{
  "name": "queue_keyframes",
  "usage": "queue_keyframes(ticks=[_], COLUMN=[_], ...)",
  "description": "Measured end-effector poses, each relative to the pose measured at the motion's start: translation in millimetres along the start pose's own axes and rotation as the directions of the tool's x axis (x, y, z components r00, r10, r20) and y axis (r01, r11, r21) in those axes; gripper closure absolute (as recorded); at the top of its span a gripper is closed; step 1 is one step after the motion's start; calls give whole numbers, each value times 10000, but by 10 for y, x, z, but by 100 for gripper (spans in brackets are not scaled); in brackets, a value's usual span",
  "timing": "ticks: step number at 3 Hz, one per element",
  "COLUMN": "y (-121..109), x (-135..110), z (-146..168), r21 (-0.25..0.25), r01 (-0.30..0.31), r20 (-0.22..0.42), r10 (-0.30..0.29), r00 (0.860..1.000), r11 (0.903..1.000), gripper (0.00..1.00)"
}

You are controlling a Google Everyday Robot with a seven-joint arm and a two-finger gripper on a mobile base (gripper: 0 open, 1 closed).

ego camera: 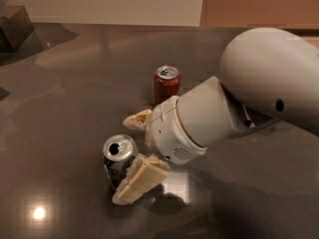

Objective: Knock 7up can over

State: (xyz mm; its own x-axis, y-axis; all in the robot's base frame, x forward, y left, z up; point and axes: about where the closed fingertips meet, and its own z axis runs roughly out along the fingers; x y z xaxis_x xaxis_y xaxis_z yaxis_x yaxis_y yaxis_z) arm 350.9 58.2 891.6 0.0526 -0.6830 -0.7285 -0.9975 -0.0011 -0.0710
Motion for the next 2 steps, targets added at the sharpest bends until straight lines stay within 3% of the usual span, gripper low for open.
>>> queue_keyframes(ticks=[2], y=[-68], x=[-25], z=[-59], r21=[6], r01=[-95], r20=[153], r10=[95], r00=[9998], r11=[10000], gripper=[64])
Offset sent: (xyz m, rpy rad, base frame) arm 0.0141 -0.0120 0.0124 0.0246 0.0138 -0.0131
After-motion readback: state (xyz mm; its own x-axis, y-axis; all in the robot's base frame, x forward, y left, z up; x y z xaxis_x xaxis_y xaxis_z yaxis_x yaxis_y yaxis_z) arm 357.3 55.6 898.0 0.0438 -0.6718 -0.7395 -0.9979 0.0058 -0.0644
